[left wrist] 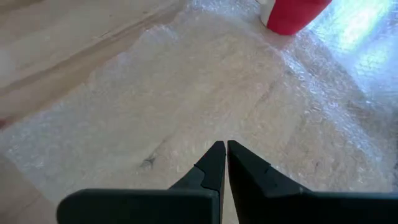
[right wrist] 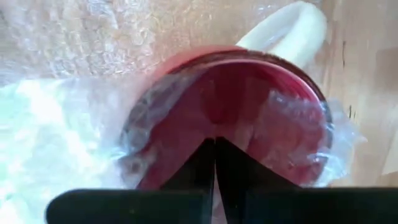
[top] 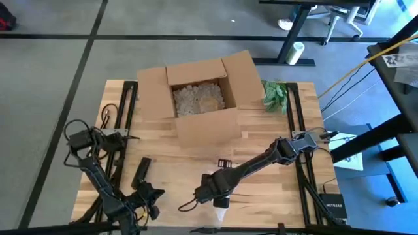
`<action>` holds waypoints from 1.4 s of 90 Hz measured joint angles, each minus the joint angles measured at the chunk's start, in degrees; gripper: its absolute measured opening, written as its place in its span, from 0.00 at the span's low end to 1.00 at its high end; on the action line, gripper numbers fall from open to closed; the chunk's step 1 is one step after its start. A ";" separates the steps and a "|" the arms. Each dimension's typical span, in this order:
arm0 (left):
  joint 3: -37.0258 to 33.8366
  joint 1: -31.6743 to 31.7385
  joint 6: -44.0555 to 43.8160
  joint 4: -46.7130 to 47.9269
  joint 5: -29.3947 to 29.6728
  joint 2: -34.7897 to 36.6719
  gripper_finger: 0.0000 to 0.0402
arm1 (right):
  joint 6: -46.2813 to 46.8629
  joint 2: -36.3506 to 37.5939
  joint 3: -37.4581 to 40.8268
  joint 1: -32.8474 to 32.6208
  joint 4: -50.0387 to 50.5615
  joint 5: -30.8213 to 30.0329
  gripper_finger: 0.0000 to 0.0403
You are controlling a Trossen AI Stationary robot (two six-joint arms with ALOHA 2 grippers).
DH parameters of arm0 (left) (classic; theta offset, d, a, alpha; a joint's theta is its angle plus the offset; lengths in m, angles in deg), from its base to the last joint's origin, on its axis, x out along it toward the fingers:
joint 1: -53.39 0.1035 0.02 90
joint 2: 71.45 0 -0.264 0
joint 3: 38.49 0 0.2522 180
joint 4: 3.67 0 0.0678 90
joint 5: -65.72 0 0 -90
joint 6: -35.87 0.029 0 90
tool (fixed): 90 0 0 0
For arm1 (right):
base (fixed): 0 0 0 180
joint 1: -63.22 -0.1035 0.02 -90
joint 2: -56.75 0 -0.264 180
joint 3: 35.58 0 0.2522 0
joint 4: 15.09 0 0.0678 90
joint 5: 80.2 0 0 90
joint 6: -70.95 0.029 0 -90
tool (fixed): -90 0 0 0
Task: Wrap mug
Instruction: Wrap the red mug with bubble wrap
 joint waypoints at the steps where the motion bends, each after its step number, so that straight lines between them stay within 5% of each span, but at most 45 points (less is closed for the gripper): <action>1: 0.00 0.00 0.01 -0.01 0.01 0.00 0.00 | 0.21 0.19 0.01 -0.07 -0.09 -0.31 0.00; 30: 0.00 -0.14 0.01 -0.15 1.04 0.02 0.00 | 4.71 8.26 0.00 -2.59 -1.18 -8.21 0.00; 47: 0.00 -1.11 -0.82 -0.17 4.09 0.24 0.00 | 9.74 12.82 -0.09 -10.38 -1.17 -18.24 0.00; 79: 0.00 -1.69 2.41 -3.69 4.31 0.26 0.00 | 38.28 13.91 6.89 -28.04 -1.12 -28.74 0.00; 101: 0.00 1.86 25.95 -21.31 -3.08 0.26 0.00 | 55.18 13.75 27.69 -36.78 -30.71 -36.48 0.00; 126: -0.36 10.01 42.90 -23.86 -12.82 0.80 0.00 | 53.55 14.64 52.49 -34.24 -66.91 -36.74 0.00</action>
